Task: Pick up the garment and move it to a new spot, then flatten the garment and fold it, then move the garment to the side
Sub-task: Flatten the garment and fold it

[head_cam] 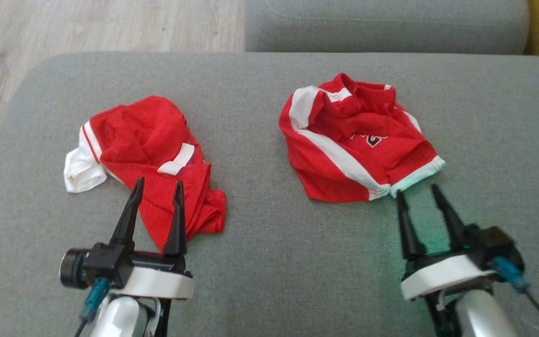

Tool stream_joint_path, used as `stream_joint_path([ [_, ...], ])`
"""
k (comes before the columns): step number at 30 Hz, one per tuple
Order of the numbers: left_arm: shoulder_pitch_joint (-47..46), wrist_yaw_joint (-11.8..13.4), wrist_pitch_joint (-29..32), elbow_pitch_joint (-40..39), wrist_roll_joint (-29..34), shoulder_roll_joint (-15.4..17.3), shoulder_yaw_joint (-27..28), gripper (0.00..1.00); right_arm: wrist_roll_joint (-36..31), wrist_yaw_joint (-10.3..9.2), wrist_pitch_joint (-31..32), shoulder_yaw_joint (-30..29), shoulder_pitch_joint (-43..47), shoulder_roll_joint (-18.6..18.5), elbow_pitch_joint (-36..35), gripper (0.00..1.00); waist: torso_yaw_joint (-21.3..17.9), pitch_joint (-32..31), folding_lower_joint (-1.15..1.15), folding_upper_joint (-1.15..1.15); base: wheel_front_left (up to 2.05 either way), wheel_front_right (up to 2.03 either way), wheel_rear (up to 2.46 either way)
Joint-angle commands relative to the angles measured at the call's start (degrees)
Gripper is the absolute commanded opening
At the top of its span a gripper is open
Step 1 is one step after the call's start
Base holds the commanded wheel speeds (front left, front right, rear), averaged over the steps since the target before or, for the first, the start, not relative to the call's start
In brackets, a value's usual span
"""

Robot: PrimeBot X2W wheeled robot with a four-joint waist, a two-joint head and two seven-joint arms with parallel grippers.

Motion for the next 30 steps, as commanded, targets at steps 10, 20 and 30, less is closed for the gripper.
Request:
stream_joint_path([
  [10,-4.1,-1.9,-0.3,-1.1,1.0,-2.3,2.5,1.0,-14.4,-0.04,4.2,4.3,-11.9,-0.2,11.3,1.0,3.6,3.2,0.0,0.0,0.0,0.0,0.0],
  [20,-3.8,-2.8,-0.3,-1.3,1.6,-3.2,3.8,1.0,-16.5,-0.04,6.5,3.9,-16.0,-0.2,18.7,0.0,4.5,3.3,0.0,0.0,0.0,0.0,0.0],
  [30,-1.2,-3.4,-0.3,-1.0,2.0,-3.4,6.0,1.0,-18.4,-0.04,4.8,-3.2,-12.8,-0.2,17.0,0.0,-0.8,-1.6,0.0,0.0,0.0,0.0,0.0],
])
